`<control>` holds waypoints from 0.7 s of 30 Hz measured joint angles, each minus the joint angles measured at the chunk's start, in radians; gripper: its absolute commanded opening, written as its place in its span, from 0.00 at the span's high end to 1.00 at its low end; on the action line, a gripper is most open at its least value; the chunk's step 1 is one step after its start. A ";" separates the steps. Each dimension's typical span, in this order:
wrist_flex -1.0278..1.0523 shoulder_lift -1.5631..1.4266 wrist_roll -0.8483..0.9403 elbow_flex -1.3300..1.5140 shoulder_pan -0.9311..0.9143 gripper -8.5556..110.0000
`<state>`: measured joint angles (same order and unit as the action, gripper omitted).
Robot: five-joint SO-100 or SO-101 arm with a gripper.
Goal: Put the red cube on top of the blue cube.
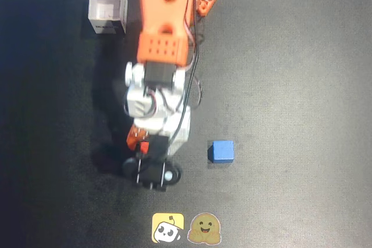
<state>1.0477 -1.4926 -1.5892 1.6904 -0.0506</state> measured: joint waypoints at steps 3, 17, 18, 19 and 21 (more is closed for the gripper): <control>-0.006 0.048 0.015 -0.035 -0.002 0.71; -0.018 0.198 0.092 -0.057 -0.009 0.71; -0.018 0.206 0.092 -0.057 -0.014 0.71; -0.018 0.212 0.092 -0.057 -0.018 0.71; -0.018 0.219 0.095 -0.057 -0.026 0.71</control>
<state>1.0293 -1.2732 -1.4941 1.6337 -0.0767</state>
